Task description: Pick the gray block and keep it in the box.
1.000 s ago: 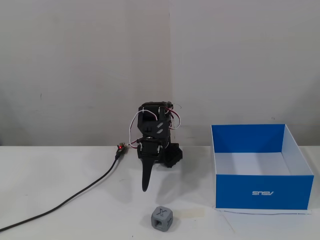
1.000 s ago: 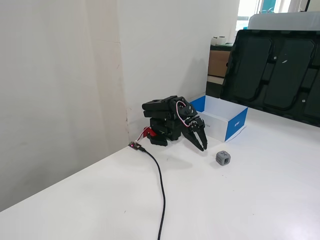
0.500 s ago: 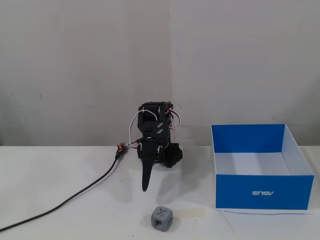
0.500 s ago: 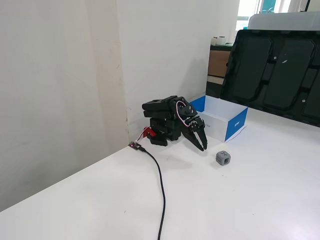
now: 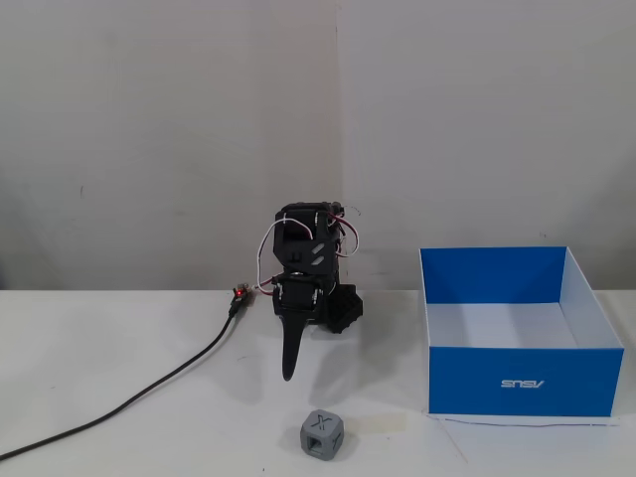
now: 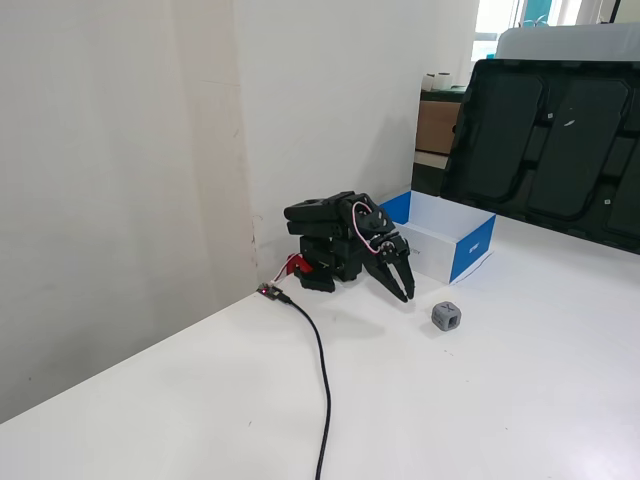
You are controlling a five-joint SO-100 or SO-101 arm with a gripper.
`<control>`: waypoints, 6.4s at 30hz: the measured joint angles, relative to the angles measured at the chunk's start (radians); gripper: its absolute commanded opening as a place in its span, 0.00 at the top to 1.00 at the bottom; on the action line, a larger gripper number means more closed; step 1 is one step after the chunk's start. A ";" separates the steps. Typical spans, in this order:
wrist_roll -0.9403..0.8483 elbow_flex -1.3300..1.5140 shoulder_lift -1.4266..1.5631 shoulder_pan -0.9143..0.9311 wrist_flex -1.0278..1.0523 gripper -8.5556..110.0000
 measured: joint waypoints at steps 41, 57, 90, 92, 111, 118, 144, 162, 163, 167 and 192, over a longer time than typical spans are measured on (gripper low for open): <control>0.000 -0.012 0.000 -0.031 0.000 0.93; 0.000 -0.218 -0.313 -0.032 -0.117 0.93; -0.514 -0.833 -1.256 -0.003 -0.161 0.93; -0.554 -0.856 -1.290 -0.003 -0.161 0.93; -0.764 -0.916 -1.486 -0.086 -0.112 0.73; -0.767 -0.916 -1.546 -0.101 -0.112 0.63; -0.764 -1.000 -1.805 -0.094 -0.141 0.69; -0.764 -1.058 -1.878 -0.083 -0.141 0.93; -0.764 -1.058 -1.878 -0.083 -0.141 0.93; -0.764 -1.060 -1.878 -0.083 -0.133 0.93; -0.348 -1.500 -1.683 -0.296 0.218 0.93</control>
